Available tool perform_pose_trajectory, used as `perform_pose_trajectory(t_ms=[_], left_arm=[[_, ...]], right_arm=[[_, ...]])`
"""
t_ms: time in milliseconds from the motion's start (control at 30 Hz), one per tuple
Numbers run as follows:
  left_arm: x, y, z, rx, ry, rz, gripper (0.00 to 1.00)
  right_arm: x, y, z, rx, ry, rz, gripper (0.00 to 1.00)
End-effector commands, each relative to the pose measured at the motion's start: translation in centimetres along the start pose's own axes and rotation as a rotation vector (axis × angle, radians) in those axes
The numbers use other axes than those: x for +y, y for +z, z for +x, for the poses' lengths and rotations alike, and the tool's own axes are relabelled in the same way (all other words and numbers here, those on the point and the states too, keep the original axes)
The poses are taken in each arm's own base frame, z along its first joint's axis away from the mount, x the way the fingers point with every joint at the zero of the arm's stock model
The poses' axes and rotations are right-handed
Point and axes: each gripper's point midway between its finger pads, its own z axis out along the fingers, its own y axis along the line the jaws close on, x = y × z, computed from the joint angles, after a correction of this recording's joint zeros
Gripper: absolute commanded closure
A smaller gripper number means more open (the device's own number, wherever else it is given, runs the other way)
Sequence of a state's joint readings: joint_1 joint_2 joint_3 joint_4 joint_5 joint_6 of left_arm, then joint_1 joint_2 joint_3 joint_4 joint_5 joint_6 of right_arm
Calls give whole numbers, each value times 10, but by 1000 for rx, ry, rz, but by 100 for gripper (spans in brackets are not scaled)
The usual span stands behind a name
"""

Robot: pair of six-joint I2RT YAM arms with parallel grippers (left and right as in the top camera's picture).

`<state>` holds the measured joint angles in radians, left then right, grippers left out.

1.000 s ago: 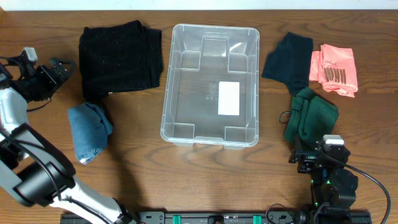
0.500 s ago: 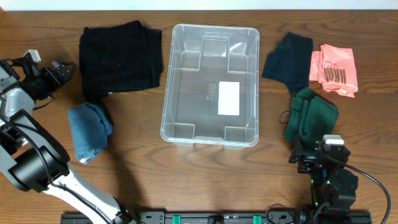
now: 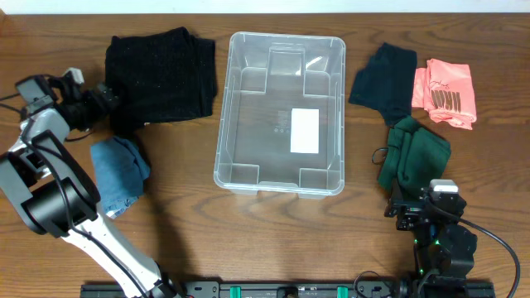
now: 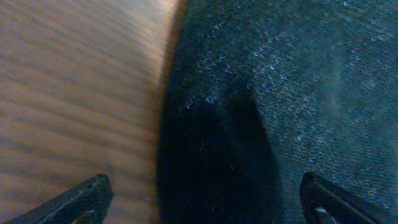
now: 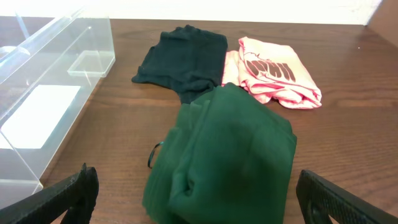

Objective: Pack container
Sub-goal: 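Reach the left gripper over the black garment's far edge, then grasp the black knit garment's edge with the left gripper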

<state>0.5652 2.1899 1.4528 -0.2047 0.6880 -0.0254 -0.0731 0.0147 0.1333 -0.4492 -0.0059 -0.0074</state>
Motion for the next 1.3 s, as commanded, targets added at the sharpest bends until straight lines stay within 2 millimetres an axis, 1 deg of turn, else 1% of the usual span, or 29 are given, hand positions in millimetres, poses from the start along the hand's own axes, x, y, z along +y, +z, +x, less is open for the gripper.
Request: perform_pose_trajectory(t_ms=[0,100,233,300,467,533,633,700,867,1100,1200,1267], left_arm=[[14,11,8,21,-59,-53,2],[12,17,11,27,-98,-21,3],[-6,22,14,42,-84,52,3],[-20,24,17,57,-76,102,4],[-65,33,27,101,-34,255,7],[-77,37,31,116,-18,276,8],[-88,42,36,131,-1,285,9],[-90,44,36,130,7,289,13],[-90,43,33,119,15,291,31],[-89,43,33,118,14,287,32],[-80,44,33,119,2,241,20],[-63,45,37,129,-22,162,18]], right_arm=[[-1,0,1,-2,16,2,1],[-1,0,1,-2,16,2,1],[-1,0,1,-2,16,2,1],[-1,0,1,-2,16,2,1],[-1,0,1,-2,16,2,1],[-1,0,1,-2,16,2,1],[-1,0,1,-2,16,2,1],[-1,0,1,-2,16,2,1],[-1,0,1,-2,16,2,1],[-1,0,1,-2,16,2,1],[-1,0,1,-2,16,2,1],[-1,0,1,-2,16,2,1]])
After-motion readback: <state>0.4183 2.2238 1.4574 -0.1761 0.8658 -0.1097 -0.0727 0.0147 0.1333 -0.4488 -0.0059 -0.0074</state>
